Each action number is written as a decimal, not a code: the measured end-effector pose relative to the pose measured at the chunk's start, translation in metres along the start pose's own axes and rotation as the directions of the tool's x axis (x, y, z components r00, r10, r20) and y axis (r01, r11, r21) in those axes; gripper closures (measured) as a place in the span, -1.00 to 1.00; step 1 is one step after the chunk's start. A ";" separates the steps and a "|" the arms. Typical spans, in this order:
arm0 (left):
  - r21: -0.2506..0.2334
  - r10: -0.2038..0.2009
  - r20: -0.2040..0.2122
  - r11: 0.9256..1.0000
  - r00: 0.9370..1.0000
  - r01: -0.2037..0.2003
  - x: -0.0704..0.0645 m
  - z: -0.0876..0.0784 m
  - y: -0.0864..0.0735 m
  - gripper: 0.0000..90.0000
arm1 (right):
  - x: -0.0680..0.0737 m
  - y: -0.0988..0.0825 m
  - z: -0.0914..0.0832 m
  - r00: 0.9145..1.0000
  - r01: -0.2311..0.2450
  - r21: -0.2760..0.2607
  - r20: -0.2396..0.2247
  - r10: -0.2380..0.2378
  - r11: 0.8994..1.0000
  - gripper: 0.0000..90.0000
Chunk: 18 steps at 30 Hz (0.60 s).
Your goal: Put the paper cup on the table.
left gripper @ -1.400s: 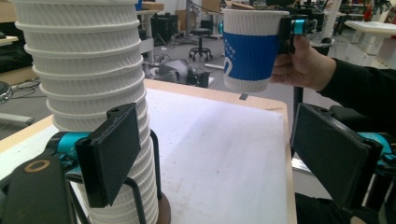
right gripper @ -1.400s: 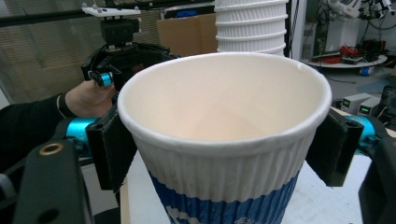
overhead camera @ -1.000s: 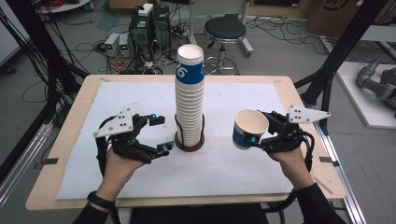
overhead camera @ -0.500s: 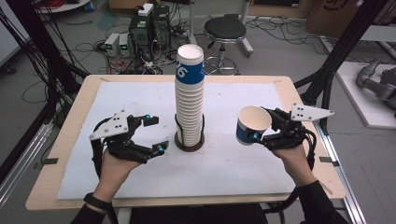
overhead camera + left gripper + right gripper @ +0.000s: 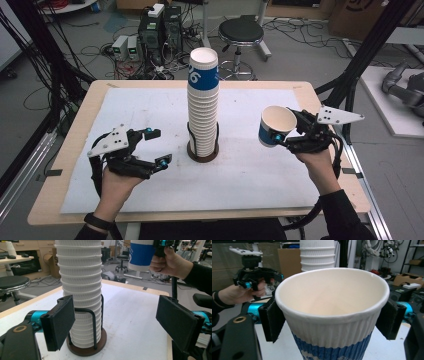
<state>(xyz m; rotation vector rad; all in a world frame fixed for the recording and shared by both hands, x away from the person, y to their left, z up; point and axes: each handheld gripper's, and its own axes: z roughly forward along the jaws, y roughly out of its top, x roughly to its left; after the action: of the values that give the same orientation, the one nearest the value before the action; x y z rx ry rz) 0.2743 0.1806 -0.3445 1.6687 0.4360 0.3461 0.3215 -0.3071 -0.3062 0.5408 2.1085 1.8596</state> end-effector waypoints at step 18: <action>0.022 -0.012 0.029 1.000 0.999 0.011 -0.001 0.006 -0.010 -0.65 | -0.043 -0.012 0.012 0.986 -0.073 0.029 0.154 0.068 0.997 -0.53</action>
<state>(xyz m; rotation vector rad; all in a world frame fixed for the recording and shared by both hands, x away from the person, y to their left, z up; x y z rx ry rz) 0.2752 0.1756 -0.3557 1.6903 0.4287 0.3086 0.3639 -0.3173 -0.3209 0.7502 2.0497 1.7596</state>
